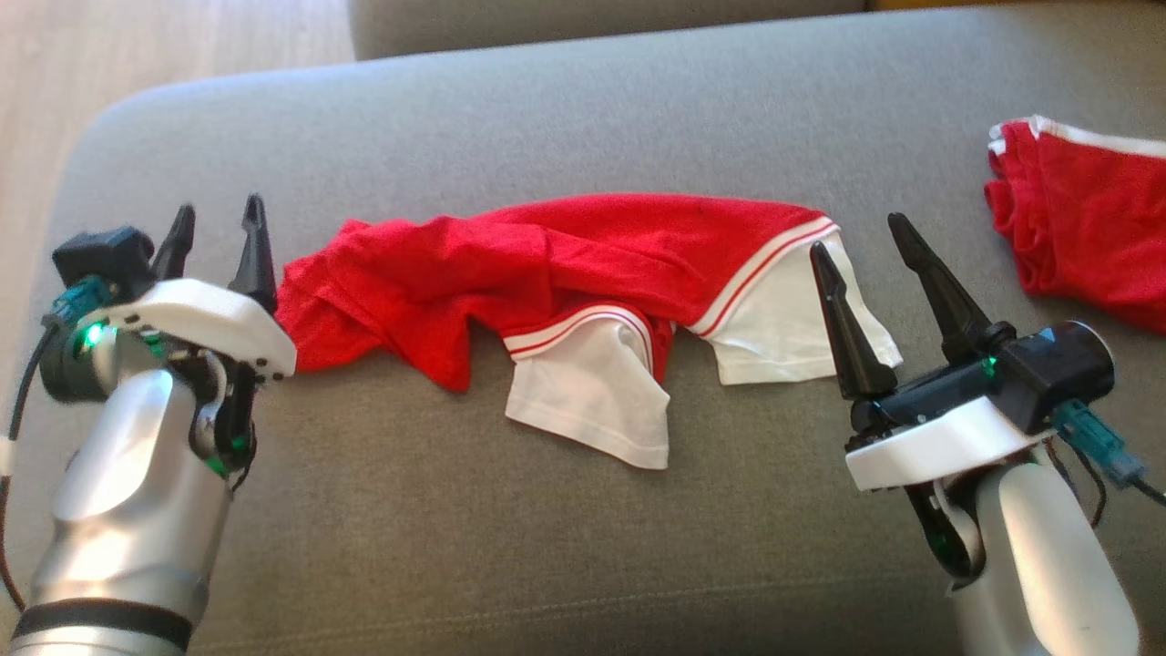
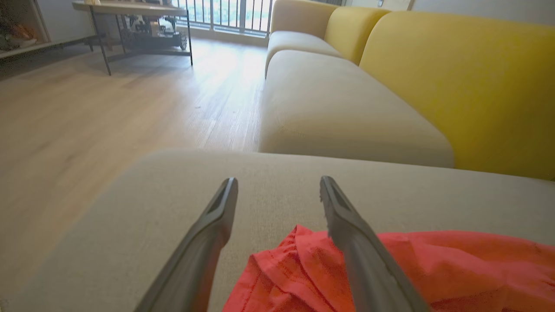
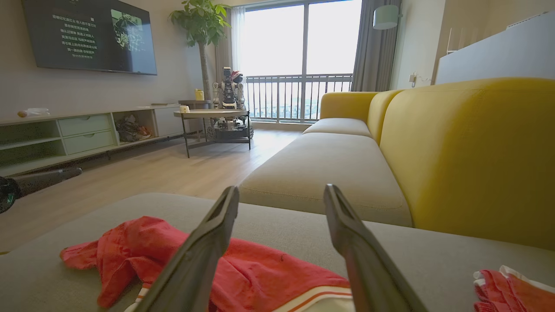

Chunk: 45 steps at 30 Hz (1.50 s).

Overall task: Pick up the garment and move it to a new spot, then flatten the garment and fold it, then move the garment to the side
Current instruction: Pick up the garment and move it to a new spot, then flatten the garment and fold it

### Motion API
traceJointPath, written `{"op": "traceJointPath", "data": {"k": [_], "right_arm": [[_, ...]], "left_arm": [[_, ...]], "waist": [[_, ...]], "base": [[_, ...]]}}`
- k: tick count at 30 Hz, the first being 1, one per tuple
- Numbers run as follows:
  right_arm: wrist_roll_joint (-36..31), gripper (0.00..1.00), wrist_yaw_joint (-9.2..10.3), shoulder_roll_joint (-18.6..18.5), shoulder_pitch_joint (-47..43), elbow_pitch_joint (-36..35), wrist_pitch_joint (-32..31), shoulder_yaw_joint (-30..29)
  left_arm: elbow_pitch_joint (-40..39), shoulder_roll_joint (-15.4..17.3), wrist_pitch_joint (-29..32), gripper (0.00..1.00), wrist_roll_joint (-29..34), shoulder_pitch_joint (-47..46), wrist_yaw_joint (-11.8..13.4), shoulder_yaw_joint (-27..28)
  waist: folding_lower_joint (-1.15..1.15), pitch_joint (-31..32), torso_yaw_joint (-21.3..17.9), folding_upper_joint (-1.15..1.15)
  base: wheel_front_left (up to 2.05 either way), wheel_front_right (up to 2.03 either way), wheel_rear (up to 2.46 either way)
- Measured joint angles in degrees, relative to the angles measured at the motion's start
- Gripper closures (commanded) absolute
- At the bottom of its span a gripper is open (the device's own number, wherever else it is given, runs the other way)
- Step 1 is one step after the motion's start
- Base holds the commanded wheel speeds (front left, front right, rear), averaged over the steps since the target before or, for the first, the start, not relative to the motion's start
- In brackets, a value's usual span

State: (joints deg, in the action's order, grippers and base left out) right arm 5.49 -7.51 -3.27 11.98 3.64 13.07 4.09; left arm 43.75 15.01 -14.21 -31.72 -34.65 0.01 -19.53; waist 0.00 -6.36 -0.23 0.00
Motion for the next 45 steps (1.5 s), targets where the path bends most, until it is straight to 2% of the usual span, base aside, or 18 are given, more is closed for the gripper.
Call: {"op": "traceJointPath", "data": {"k": [3, 6, 11, 19, 26, 35, 40, 45], "right_arm": [[-0.5, 0.0, 0.0, 0.0, -0.3, 0.1, -0.1, -0.1], [-0.8, 0.0, 0.0, 0.0, -2.1, 0.1, -0.5, -0.6], [-1.5, 0.0, 0.0, 0.0, -5.0, 0.4, -0.5, -1.5], [-0.8, 0.0, 0.0, 0.3, -11.2, 1.1, -0.5, -4.2], [-0.5, 0.0, 0.0, 0.4, -12.8, 2.0, -0.4, -4.3], [-0.5, 0.0, 0.0, 0.4, -12.7, 3.1, -0.5, -4.5], [-3.1, 0.0, 0.0, 0.4, -10.7, 7.3, -3.0, -4.5], [-6.7, 0.0, 0.0, 0.4, -2.8, 14.7, -6.2, -5.5]], "left_arm": [[-3.7, 0.4, 0.0, 0.0, 1.1, 0.7, -0.1, 0.6], [-12.7, 0.9, -0.2, 0.0, 3.5, 3.9, 0.1, 3.3], [-26.0, 0.2, -0.5, 0.0, 6.6, 15.5, 0.6, 6.1], [-39.7, -5.1, -0.5, 0.0, 11.2, 32.0, 2.0, 10.9], [-41.9, -9.2, -0.5, 0.0, 16.5, 37.8, 0.4, 12.9], [-41.3, -10.9, -0.5, 0.0, 19.6, 38.0, -2.2, 14.7], [-39.9, -11.6, -0.5, 0.0, 20.1, 37.1, -3.2, 14.6], [-39.0, -11.9, -0.5, 0.0, 20.6, 33.7, -3.6, 14.0]], "waist": [[0.0, 1.1, 0.6, 0.0], [0.0, 2.5, 1.7, 0.0], [0.0, 4.8, 3.3, 0.0], [0.0, 7.3, 4.6, 0.0], [0.0, 7.7, 4.6, 0.0], [0.0, 6.8, 4.8, 0.0], [0.0, 4.4, 5.5, 0.0], [0.01, 0.9, 7.3, 0.0]], "base": [[0.0, 0.0, 0.0], [0.0, 0.0, 0.0], [0.0, 0.0, 0.0], [0.0, 0.0, 0.0], [0.0, 0.0, 0.0], [0.0, 0.0, 0.0], [0.0, 0.0, 0.0], [0.0, 0.0, 0.0]]}}
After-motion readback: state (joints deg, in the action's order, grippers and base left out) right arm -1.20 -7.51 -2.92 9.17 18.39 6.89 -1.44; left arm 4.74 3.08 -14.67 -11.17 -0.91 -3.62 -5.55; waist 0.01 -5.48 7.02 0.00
